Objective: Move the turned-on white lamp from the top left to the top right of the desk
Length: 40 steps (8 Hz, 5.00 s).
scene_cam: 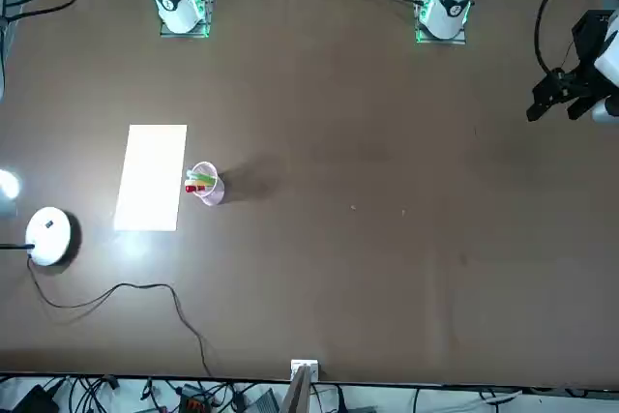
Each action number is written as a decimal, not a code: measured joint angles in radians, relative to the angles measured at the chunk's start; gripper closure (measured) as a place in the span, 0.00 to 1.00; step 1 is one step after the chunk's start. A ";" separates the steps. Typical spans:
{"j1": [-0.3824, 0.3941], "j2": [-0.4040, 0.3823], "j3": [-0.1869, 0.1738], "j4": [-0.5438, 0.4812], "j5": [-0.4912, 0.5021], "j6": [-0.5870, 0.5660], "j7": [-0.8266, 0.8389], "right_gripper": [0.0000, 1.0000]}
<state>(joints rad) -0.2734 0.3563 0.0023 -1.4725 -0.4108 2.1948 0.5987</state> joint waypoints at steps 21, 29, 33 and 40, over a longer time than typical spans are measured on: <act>0.022 -0.131 0.041 -0.273 0.033 0.174 0.063 0.26; 0.037 -0.141 0.045 -0.290 0.045 0.151 0.110 0.00; 0.037 -0.146 0.044 -0.274 0.045 0.142 0.101 0.00; 0.044 -0.222 0.047 0.011 0.313 -0.375 -0.246 0.00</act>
<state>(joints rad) -0.2294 0.1338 0.0493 -1.4613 -0.0977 1.8197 0.3525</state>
